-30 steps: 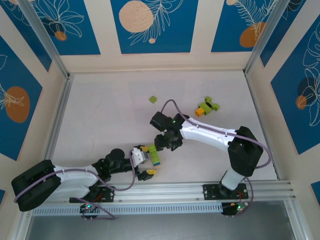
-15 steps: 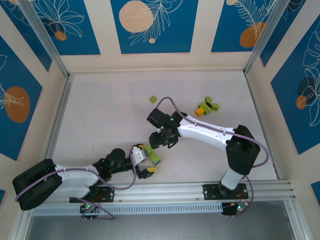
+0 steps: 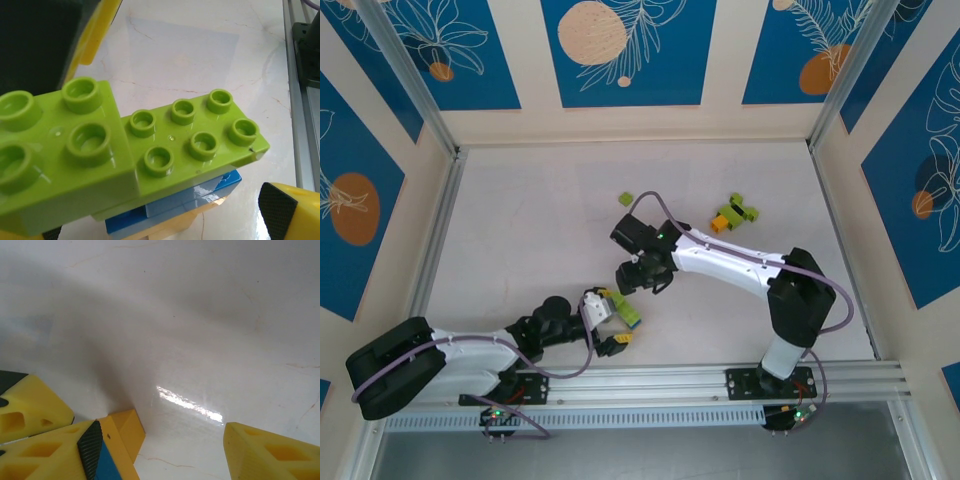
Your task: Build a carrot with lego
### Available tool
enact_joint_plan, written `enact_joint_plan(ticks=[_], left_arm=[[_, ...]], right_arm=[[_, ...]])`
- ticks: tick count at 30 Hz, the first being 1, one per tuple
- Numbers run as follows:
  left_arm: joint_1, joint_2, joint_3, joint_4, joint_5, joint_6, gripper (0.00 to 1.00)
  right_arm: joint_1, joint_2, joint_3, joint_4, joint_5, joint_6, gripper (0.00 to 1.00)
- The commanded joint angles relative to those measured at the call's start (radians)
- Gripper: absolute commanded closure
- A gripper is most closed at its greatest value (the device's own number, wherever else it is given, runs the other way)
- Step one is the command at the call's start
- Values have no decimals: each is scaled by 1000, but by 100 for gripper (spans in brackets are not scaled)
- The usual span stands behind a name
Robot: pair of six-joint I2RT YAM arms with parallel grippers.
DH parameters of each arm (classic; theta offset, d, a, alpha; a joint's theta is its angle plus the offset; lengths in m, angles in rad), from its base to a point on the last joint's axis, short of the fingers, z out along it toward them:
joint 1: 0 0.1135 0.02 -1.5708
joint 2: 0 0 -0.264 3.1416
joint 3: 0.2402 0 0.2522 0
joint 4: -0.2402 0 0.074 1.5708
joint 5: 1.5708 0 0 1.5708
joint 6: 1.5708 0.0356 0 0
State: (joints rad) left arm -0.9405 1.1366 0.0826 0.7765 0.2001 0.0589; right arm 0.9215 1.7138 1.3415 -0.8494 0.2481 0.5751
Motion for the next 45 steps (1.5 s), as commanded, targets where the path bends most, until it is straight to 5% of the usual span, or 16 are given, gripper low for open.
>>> enact_joint_plan(ticks=[1,29,34,38,45], left_arm=[[14,-1,22,1,-18,-4,0],[72,0,15,32,-11,-15,0],[100,9,27,41,43,-6,0],[101,38,42,59,117,8,0],[101,127,78,83,181,36,0]], right_arm=[[-8,22,36,-23,1,3,33],[8,-24,35,113,-151,-137,31],[-13,-25,59,72,-58,-139,29],[-113,10,158,17,29,-148,25],[-293,333,614,-115,-82,-317,18]])
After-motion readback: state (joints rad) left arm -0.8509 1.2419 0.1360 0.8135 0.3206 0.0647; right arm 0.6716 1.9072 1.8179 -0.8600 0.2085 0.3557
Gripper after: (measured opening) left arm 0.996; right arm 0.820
